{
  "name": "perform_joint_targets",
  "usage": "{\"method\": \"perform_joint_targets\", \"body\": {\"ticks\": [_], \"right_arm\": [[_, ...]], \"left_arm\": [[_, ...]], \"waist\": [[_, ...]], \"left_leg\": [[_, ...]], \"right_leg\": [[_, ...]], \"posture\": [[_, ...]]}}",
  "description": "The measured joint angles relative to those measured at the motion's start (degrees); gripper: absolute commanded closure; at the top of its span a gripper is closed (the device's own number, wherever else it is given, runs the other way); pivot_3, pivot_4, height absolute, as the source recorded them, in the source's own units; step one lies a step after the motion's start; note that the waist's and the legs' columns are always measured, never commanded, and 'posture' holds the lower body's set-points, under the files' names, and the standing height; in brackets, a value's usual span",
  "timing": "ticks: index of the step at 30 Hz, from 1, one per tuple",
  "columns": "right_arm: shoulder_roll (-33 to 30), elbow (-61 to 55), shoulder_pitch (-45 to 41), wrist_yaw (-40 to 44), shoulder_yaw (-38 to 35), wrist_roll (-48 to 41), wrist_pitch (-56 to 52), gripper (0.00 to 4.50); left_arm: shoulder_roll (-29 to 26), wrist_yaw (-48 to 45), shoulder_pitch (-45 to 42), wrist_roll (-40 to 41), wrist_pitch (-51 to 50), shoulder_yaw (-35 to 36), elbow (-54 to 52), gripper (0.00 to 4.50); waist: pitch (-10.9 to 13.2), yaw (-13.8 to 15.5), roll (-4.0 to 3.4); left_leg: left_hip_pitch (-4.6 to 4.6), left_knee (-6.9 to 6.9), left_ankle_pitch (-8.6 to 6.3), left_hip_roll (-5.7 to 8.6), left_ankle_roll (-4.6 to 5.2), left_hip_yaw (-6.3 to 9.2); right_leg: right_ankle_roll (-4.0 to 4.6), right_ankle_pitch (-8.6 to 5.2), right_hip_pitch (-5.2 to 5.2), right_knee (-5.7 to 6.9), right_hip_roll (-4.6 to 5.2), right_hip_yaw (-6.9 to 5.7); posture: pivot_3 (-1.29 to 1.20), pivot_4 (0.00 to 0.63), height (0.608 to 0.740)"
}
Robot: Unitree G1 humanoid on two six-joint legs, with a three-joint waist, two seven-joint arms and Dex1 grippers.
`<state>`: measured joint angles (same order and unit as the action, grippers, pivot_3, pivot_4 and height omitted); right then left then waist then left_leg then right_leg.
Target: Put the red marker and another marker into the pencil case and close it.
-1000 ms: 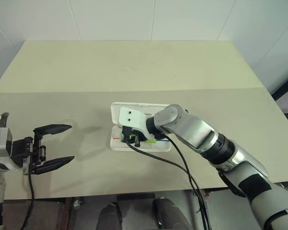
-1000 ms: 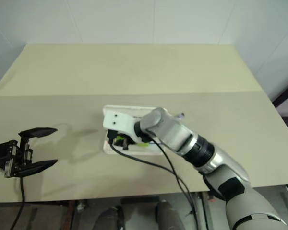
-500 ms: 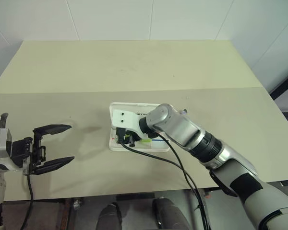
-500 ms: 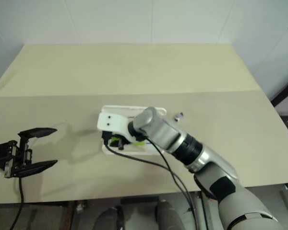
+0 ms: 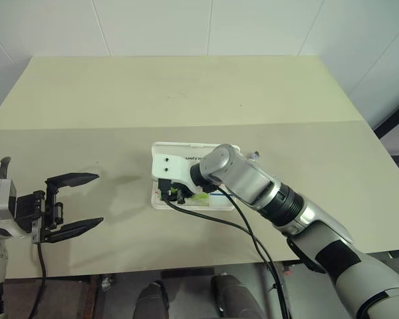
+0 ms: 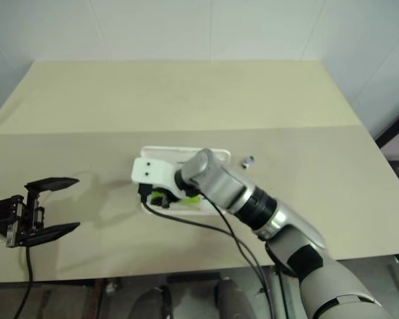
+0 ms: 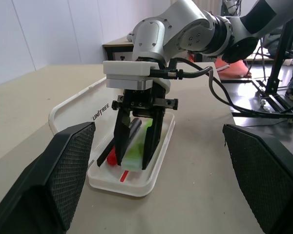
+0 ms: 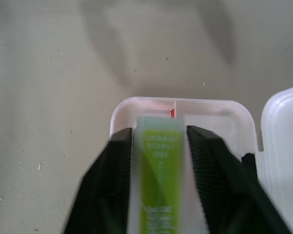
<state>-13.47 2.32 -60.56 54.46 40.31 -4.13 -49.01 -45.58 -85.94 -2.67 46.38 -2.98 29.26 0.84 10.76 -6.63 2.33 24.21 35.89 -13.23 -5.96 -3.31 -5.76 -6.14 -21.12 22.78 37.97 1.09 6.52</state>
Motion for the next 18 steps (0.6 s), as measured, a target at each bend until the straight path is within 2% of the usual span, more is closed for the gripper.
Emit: {"method": "perform_joint_targets", "body": {"ticks": [4,5,13,18], "right_arm": [[0.2,0.0,0.0,0.0,0.0,0.2,-0.7,0.22],[0.2,-0.1,0.0,0.0,0.0,0.2,-1.2,0.05],[-0.7,-4.6,0.0,0.7,-0.2,-0.3,-3.9,0.05],[-6.9,-15.9,1.4,2.2,-5.8,-5.9,-13.5,0.05]], "left_arm": [[0.0,0.0,-0.7,-0.3,0.0,0.0,0.0,0.0],[0.0,0.0,-0.9,-0.4,0.0,0.0,0.0,0.0],[0.0,0.0,-1.8,-0.8,0.0,-0.5,0.0,0.0],[0.2,0.0,-2.3,-0.7,0.0,-1.2,-0.1,0.0]], "waist": [[0.0,0.0,0.0],[0.0,0.0,0.0],[0.0,0.1,0.0],[0.0,0.4,0.03]], "left_leg": [[0.0,0.0,0.0,0.0,0.0,0.0],[0.0,0.0,0.0,0.0,0.0,0.0],[0.0,-0.04,0.01,0.0,-0.02,0.0],[0.01,-0.08,0.01,0.02,-0.02,0.02]], "right_leg": [[0.0,0.0,0.0,0.0,0.0,0.0],[0.0,0.0,0.0,0.0,0.0,0.0],[0.0,0.0,0.01,-0.01,0.0,0.0],[0.0,0.0,0.0,-0.08,0.05,-0.03]], "posture": [[0.0,0.15,0.74],[0.0,0.15,0.74],[0.0,0.15,0.74],[0.0,0.15,0.74]]}}
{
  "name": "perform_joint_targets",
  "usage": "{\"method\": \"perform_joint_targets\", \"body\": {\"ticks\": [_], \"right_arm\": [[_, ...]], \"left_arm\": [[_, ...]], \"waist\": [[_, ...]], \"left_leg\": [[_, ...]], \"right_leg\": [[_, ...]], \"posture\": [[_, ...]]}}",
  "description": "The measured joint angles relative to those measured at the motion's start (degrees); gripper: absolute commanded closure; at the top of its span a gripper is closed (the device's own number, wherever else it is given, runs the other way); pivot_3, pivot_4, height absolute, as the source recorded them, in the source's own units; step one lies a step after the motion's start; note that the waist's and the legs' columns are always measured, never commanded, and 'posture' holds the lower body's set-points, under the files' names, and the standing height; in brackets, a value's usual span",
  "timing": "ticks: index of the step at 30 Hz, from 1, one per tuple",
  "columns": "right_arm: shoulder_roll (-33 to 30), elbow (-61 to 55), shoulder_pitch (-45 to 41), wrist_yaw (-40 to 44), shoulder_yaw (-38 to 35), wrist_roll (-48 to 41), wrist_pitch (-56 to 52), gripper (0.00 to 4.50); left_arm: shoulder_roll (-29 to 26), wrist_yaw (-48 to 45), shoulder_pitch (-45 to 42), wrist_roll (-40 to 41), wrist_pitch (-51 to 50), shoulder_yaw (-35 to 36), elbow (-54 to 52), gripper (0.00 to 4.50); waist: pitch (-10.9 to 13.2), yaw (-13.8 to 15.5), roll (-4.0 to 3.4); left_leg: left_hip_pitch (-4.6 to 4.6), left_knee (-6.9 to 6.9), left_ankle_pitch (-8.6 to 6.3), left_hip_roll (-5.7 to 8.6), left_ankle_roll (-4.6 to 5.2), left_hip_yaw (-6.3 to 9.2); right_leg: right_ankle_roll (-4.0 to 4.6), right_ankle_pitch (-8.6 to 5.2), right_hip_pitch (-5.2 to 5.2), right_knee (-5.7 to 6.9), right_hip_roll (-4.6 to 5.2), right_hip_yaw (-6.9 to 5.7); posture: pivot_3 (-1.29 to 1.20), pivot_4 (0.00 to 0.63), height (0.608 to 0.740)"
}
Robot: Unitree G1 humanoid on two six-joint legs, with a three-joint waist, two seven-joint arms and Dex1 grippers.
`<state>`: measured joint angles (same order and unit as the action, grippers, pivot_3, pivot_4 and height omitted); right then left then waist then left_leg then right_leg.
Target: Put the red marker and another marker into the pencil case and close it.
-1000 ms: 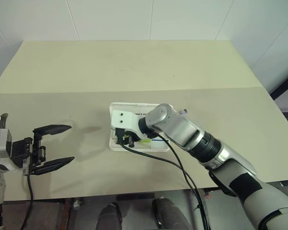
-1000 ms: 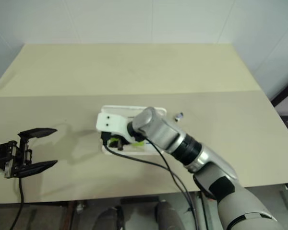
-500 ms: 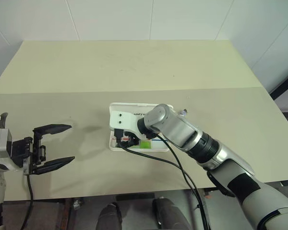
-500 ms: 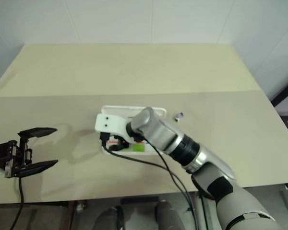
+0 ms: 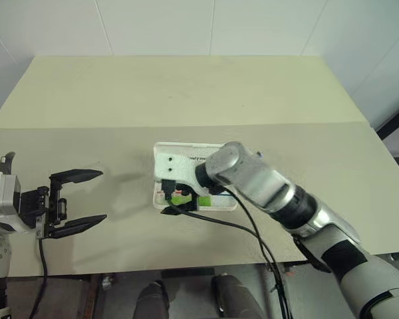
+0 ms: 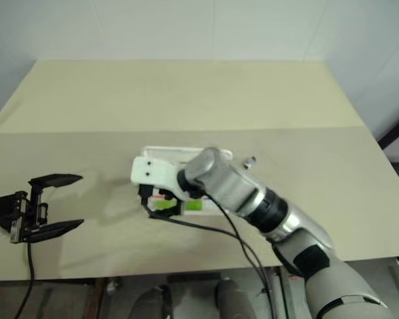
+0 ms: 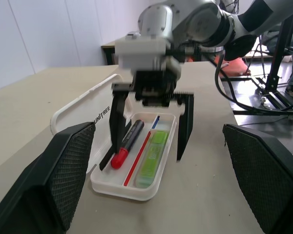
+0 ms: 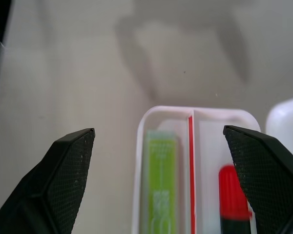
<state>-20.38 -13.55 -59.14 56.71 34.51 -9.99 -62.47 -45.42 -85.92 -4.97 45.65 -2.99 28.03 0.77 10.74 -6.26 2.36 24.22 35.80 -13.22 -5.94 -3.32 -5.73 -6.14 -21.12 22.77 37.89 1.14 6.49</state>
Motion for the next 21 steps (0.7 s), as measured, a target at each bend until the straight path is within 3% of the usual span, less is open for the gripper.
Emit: {"method": "perform_joint_targets", "body": {"ticks": [12,17,21], "right_arm": [[-26.0,-17.5,7.6,2.0,-11.7,-13.9,-19.0,0.05],[-33.6,-20.0,10.4,1.0,-12.2,-15.4,-18.7,0.05],[-38.8,-14.9,14.9,-4.9,-11.0,-9.3,-13.2,0.05]], "left_arm": [[1.7,0.0,-6.1,-0.5,0.0,-4.2,2.4,0.0],[1.8,-0.1,-9.6,-1.2,0.4,-5.7,5.1,0.0],[1.9,-0.1,-13.1,-1.5,0.7,-7.2,8.3,0.0]], "waist": [[0.0,-0.1,0.0],[0.1,0.0,-0.1],[0.1,0.1,-0.08]], "left_leg": [[-0.01,-0.17,-0.01,0.07,0.03,0.05],[-0.01,-0.2,0.0,0.04,0.02,0.05],[0.0,-0.08,-0.02,0.14,0.08,0.01]], "right_leg": [[0.02,-0.01,0.0,-0.13,0.05,0.04],[0.01,-0.03,0.02,-0.16,0.01,0.07],[-0.04,-0.02,-0.03,-0.17,0.1,0.08]], "posture": [[0.0,0.15,0.74],[0.0,0.15,0.74],[0.0,0.15,0.74]]}}
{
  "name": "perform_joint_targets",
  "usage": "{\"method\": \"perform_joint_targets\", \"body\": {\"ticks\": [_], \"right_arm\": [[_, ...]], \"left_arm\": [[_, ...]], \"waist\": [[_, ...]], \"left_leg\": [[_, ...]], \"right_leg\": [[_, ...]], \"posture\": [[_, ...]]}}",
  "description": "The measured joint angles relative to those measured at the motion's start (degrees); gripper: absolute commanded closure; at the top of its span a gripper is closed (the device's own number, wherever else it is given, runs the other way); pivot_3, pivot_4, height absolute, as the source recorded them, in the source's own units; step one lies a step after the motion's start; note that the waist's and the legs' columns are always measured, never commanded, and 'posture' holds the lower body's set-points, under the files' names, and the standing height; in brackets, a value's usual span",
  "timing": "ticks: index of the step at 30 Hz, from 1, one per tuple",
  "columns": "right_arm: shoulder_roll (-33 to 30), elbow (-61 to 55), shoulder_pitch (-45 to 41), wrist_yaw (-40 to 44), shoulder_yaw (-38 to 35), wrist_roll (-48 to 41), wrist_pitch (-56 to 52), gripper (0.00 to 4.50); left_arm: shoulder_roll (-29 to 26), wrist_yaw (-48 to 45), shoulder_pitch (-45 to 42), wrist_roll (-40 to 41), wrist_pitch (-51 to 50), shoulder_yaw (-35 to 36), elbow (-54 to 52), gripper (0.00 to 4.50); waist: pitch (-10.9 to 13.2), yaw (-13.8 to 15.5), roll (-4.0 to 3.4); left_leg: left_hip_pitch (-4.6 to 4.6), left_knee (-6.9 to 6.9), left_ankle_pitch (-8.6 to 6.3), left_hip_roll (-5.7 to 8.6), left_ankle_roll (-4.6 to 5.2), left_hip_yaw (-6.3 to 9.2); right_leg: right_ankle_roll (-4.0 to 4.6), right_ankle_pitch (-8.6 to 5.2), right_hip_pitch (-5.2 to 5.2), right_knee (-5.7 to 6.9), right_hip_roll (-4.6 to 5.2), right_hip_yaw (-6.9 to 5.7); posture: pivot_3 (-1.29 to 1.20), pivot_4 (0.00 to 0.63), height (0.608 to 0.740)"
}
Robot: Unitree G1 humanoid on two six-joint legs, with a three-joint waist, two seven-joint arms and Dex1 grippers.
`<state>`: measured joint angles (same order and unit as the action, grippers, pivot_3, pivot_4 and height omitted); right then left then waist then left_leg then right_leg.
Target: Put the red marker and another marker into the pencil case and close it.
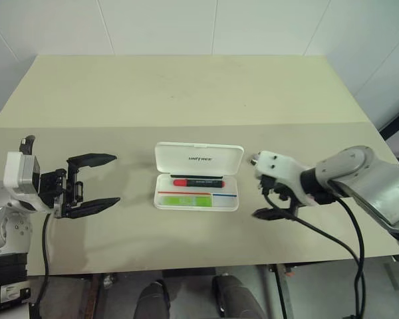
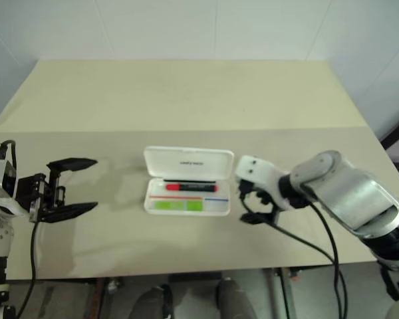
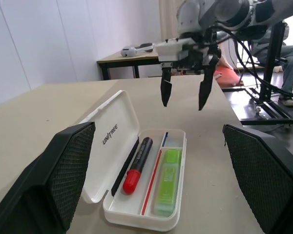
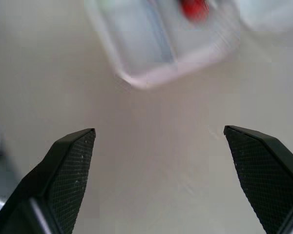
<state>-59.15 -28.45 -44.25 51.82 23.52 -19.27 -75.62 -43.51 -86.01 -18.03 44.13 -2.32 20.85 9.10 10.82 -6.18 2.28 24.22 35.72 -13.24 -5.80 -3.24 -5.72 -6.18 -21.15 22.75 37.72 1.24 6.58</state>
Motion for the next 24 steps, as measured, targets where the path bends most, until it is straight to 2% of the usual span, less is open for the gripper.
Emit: {"method": "perform_joint_targets", "body": {"ticks": [4,9,20,24], "right_arm": [[3.2,5.1,3.2,-6.6,-1.2,3.6,1.9,0.05],[14.3,12.9,4.5,-18.2,-6.0,8.1,1.9,0.05],[36.8,12.7,4.3,-32.1,-19.2,9.1,-4.5,0.05],[41.8,12.7,4.4,-36.5,-20.1,10.1,-5.2,0.05]], "left_arm": [[0.0,0.0,-1.9,0.0,0.1,-1.1,1.1,0.0],[0.0,-0.1,-4.1,0.1,0.3,-1.9,3.1,0.0],[-2.1,-0.1,-5.1,2.1,-1.5,-4.1,3.5,0.0],[-2.9,-0.1,-6.2,2.6,-1.5,-4.6,4.7,0.0]], "waist": [[0.0,-0.3,0.0],[0.0,-0.2,-0.05],[0.0,0.1,-0.05],[0.0,0.0,-0.06]], "left_leg": [[-0.01,0.07,0.01,-0.06,0.0,-0.03],[-0.01,0.16,0.13,-0.14,-0.21,-0.01],[0.0,0.19,0.16,-0.2,-0.27,0.01],[0.0,0.18,0.15,-0.19,-0.26,0.0]], "right_leg": [[-0.03,0.01,0.0,0.09,-0.06,0.06],[-0.03,0.02,0.02,0.22,-0.19,0.06],[-0.05,0.03,0.0,0.28,-0.3,0.07],[-0.05,0.03,0.01,0.29,-0.3,0.06]], "posture": [[0.0,0.15,0.74],[0.0,0.15,0.74],[0.0,0.15,0.74],[0.0,0.15,0.74]]}}
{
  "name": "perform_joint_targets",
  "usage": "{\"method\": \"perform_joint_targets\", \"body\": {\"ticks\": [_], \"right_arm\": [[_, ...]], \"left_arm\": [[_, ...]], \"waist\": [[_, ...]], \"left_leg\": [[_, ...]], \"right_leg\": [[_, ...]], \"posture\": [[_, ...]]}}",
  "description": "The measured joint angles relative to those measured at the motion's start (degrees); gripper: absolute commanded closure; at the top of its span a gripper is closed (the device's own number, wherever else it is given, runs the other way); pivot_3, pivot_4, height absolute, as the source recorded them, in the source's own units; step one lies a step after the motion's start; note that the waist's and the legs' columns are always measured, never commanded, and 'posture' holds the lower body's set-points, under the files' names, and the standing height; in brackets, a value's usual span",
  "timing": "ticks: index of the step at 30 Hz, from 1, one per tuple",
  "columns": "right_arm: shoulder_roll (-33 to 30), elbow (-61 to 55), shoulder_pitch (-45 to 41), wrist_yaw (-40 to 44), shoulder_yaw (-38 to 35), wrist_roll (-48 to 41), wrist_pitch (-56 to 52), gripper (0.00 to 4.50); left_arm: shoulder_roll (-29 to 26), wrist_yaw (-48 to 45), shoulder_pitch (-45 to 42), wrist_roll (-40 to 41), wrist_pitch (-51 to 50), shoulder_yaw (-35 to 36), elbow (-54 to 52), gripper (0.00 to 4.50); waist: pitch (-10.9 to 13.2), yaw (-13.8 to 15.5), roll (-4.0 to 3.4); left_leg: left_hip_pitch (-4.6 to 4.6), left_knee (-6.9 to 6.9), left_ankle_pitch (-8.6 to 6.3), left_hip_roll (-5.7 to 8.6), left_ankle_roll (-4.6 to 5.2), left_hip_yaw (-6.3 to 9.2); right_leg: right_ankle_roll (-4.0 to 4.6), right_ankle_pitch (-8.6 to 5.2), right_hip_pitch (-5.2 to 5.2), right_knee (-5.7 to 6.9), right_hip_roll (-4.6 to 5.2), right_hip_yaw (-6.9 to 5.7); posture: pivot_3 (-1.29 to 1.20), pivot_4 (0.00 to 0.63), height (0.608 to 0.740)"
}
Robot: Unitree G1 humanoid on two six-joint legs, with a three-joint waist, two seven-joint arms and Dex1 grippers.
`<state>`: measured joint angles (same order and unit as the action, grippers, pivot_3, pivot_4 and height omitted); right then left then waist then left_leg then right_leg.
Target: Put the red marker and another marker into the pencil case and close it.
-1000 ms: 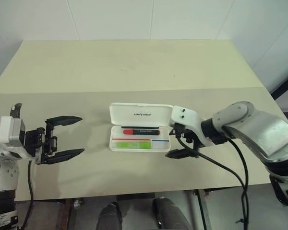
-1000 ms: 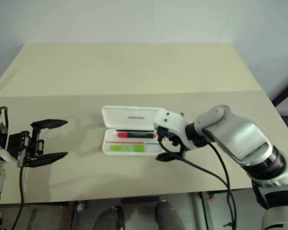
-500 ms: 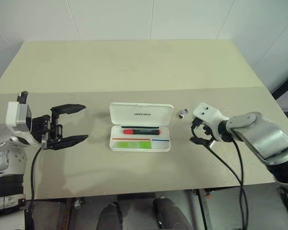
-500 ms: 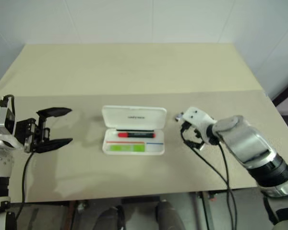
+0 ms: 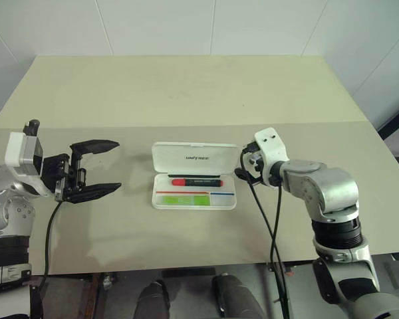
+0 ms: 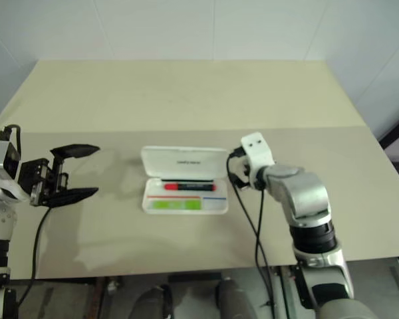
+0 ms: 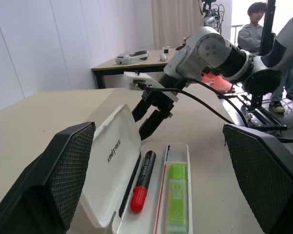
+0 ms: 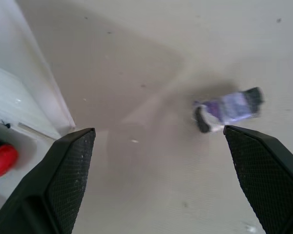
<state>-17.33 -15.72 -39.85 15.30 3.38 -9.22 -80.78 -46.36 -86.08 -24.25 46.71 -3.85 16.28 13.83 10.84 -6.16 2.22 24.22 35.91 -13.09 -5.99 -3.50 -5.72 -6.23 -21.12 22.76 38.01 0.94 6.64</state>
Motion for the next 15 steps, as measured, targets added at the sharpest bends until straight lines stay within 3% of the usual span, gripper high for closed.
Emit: {"method": "perform_joint_targets", "body": {"ticks": [5,15], "right_arm": [[4.6,1.2,0.9,-5.0,-1.8,1.6,3.1,0.05],[4.3,4.5,2.3,-7.6,-1.4,3.7,8.4,0.05]], "left_arm": [[-0.3,0.0,-0.1,0.2,0.0,-1.1,0.2,0.0],[-1.2,0.0,-0.1,0.3,0.0,-1.1,0.1,0.0]], "waist": [[0.0,-0.2,0.0],[0.0,-0.2,0.0]], "left_leg": [[-0.01,-0.04,0.0,-0.01,-0.01,-0.01],[0.0,-0.07,0.0,0.0,0.0,-0.01]], "right_leg": [[0.0,0.0,0.01,0.0,-0.02,0.01],[0.0,0.0,0.02,-0.03,-0.02,0.01]], "posture": [[0.0,0.15,0.74],[0.0,0.15,0.74]]}}
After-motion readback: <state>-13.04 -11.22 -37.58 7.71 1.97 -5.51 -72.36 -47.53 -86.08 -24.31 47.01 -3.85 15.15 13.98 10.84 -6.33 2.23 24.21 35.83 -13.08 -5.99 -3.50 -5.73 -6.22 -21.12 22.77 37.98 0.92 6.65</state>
